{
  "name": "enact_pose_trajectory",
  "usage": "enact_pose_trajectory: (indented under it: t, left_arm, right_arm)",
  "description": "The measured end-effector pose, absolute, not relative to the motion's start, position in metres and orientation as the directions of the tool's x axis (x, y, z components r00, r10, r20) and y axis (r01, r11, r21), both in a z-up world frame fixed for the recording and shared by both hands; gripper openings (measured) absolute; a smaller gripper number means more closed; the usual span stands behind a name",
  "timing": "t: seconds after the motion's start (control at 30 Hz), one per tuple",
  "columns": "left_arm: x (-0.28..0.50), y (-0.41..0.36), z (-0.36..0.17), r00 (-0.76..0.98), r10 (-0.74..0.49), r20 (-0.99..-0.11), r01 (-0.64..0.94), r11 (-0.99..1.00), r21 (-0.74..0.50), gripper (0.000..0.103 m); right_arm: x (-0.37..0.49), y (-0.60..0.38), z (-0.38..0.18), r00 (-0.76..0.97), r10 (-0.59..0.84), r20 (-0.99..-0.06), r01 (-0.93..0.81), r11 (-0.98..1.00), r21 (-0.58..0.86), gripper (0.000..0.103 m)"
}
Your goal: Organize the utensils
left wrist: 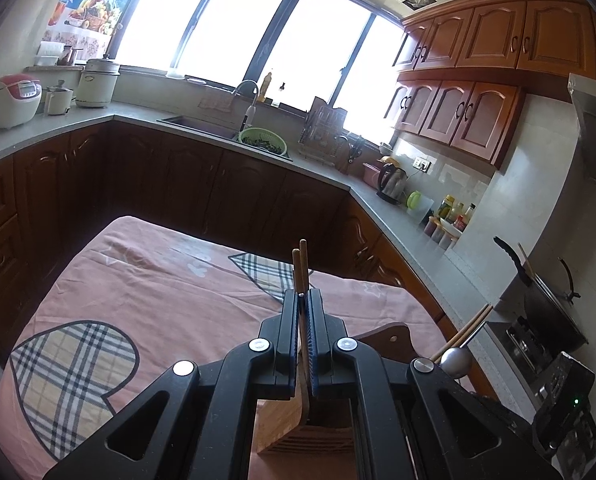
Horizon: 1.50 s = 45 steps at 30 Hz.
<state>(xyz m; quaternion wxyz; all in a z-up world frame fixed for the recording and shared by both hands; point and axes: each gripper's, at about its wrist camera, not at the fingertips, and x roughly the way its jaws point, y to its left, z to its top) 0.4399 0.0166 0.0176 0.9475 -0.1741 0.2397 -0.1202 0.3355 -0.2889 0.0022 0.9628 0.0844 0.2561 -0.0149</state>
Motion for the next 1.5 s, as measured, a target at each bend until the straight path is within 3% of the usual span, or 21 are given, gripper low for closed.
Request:
enact_pose_trajectory:
  t: [0.37,0.5,0.6,0.67,0.9,1.0,1.07,1.2,1.33,1.5]
  left_arm:
    - [0.442,0.015,0.022,0.846,-0.315,-0.430,0.142,0.911,-0.388,0.003]
    - [0.442,0.016,0.022,0.843,-0.319,-0.434,0.137,0.906,-0.400,0.004]
    - [0.440,0.018,0.023,0.843,-0.315,-0.437,0.131,0.907,-0.400,0.010]
    - [0.438,0.018,0.025,0.845,-0.313,-0.434,0.130,0.907,-0.402,0.022]
    - [0.429,0.016,0.024,0.850,-0.300,-0.434,0.124,0.913,-0.390,0.043]
    - [0.426,0.015,0.023,0.848,-0.296,-0.441,0.119,0.915,-0.385,0.050]
    - [0.424,0.016,0.023,0.847,-0.291,-0.445,0.115,0.918,-0.380,0.060]
    - [0.419,0.020,0.024,0.849,-0.270,-0.454,0.092,0.922,-0.377,0.080]
    - [0.411,0.024,0.024,0.844,-0.272,-0.463,0.085,0.919,-0.384,0.081]
    - [0.395,0.030,0.026,0.840,-0.267,-0.472,0.078,0.921,-0.382,0.085]
  right_arm:
    - [0.337,-0.290,0.003,0.866,0.012,-0.501,0.073,0.986,0.150,0.002]
    - [0.335,-0.292,0.004,0.867,0.014,-0.498,0.076,0.984,0.160,0.007]
    - [0.333,-0.293,0.007,0.868,0.012,-0.496,0.078,0.984,0.161,0.008]
    - [0.331,-0.293,0.007,0.870,0.003,-0.493,0.086,0.984,0.157,0.011]
    - [0.323,-0.300,0.011,0.880,-0.007,-0.475,0.104,0.978,0.178,0.037]
    - [0.322,-0.302,0.009,0.879,-0.006,-0.477,0.111,0.975,0.192,0.039]
    - [0.320,-0.303,0.008,0.879,-0.008,-0.477,0.116,0.973,0.197,0.042]
    - [0.315,-0.303,0.008,0.885,-0.004,-0.465,0.112,0.972,0.205,0.057]
    - [0.307,-0.304,0.010,0.895,-0.015,-0.445,0.117,0.972,0.203,0.079]
    - [0.292,-0.305,0.013,0.903,-0.015,-0.430,0.119,0.969,0.217,0.087]
